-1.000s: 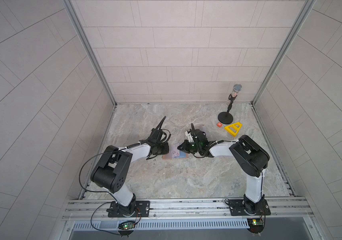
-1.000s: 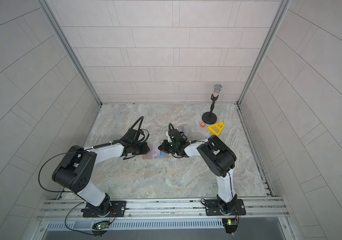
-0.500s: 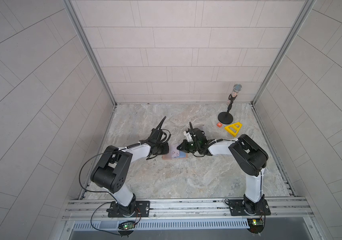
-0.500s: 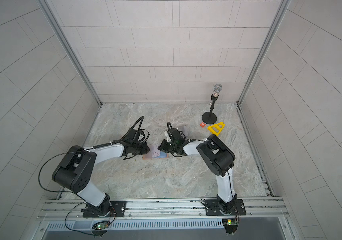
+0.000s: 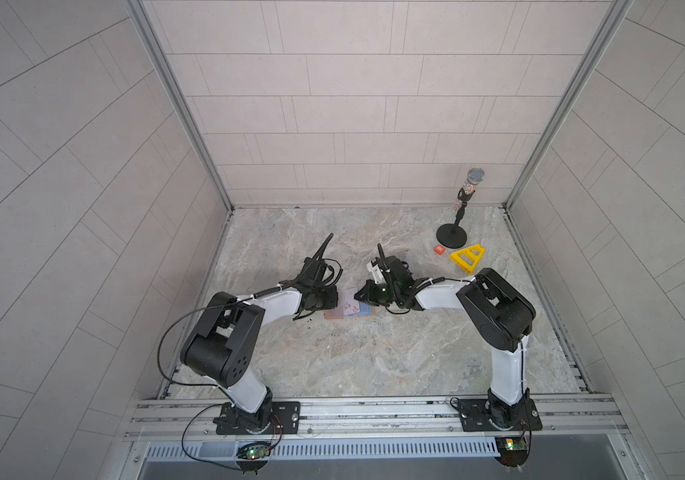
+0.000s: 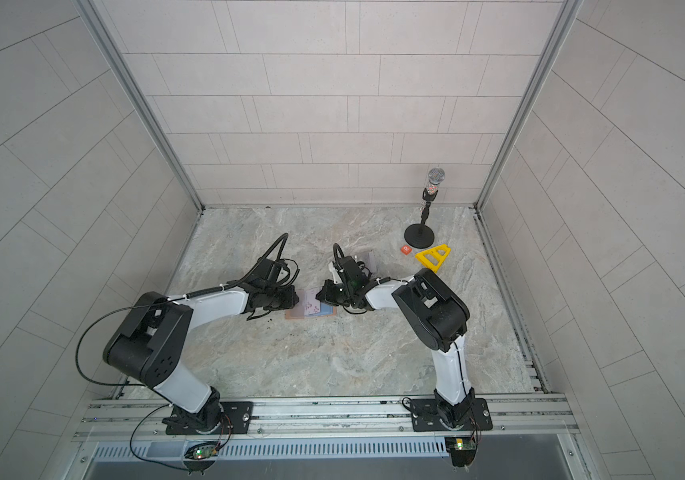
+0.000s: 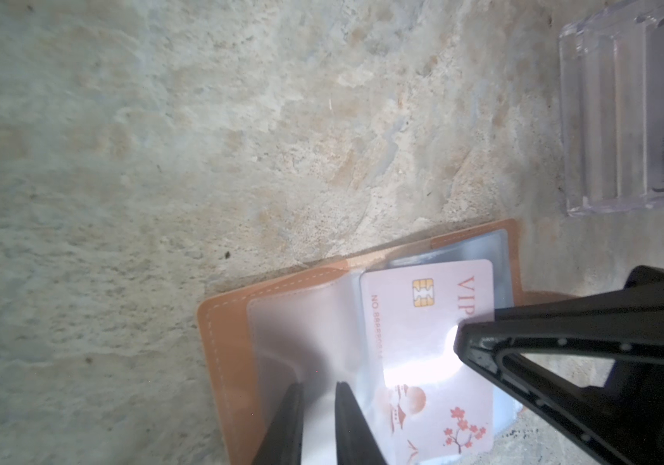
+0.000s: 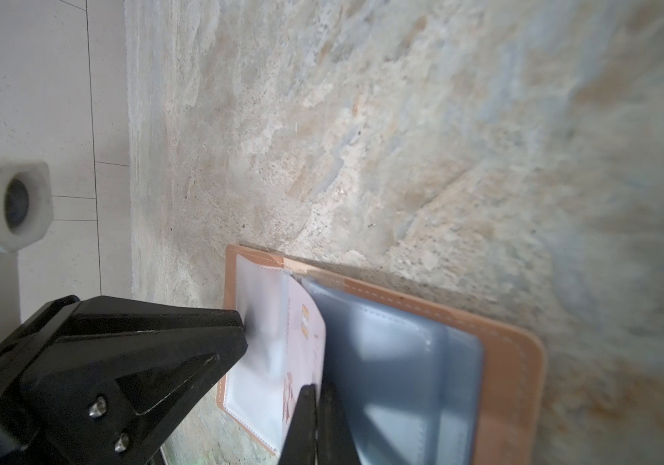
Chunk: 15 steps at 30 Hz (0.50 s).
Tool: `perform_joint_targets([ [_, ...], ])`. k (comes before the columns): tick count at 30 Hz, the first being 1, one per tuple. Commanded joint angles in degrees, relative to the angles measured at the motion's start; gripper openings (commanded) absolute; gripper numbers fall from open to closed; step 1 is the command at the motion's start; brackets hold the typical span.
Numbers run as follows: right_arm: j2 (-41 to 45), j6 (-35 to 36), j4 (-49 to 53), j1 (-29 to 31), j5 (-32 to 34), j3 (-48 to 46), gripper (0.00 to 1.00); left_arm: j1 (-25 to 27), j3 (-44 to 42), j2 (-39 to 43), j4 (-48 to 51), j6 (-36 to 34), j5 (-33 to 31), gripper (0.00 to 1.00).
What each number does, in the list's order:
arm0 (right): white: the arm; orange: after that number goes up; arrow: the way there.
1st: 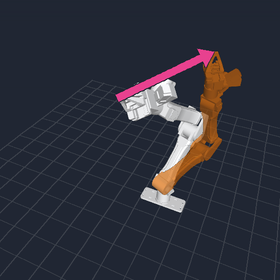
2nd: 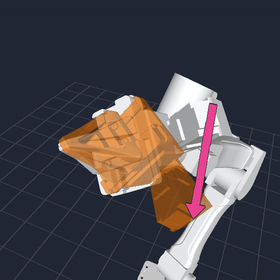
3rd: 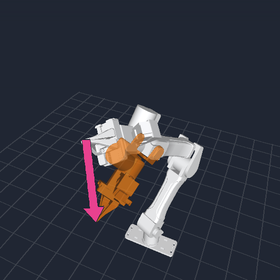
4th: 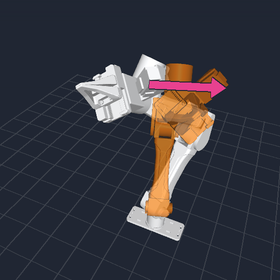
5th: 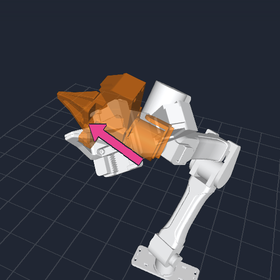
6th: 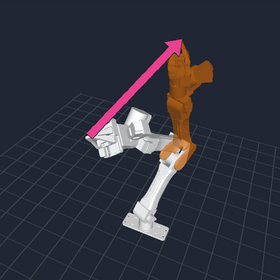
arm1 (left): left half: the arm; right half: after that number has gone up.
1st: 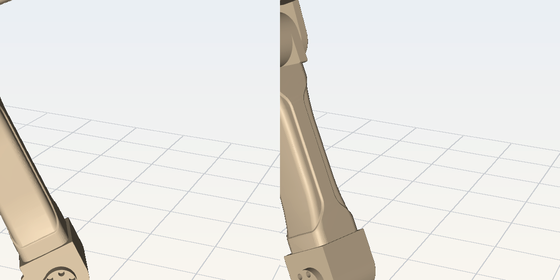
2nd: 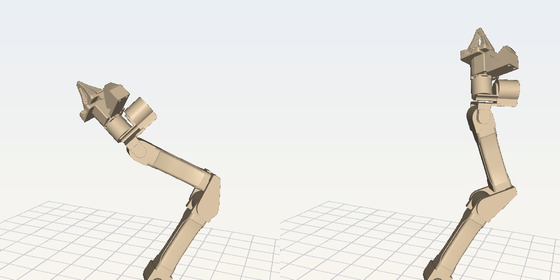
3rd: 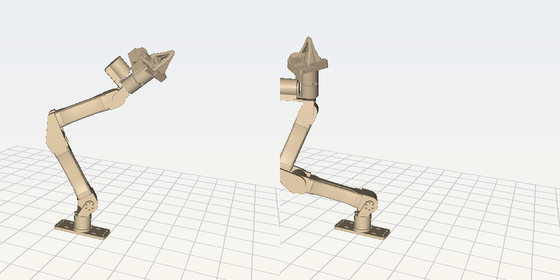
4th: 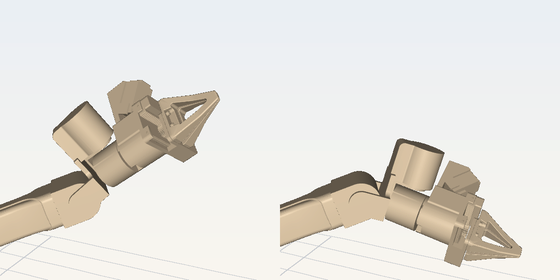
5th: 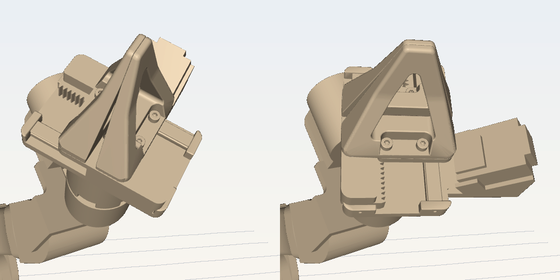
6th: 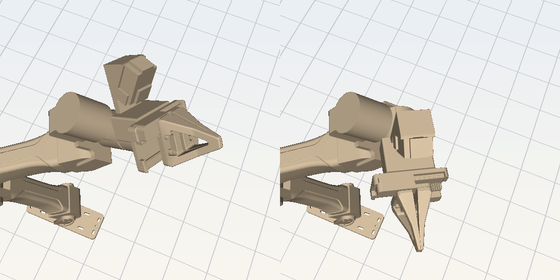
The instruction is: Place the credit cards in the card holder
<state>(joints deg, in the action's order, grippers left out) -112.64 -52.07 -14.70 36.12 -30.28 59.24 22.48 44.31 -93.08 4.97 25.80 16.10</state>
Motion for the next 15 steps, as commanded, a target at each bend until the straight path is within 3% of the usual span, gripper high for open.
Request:
perform_joint_targets([
  [1,0.2,1.9,8.9,0.5,3.9,-0.8,0.0,-0.3,-1.8,0.3,5.2,-0.9,-2.5,0.22],
  [15,-3.5,1.6,8.2,0.7,0.0,1.5,0.0,-0.3,-2.0,-0.5,4.9,-0.9,-1.7,0.22],
])
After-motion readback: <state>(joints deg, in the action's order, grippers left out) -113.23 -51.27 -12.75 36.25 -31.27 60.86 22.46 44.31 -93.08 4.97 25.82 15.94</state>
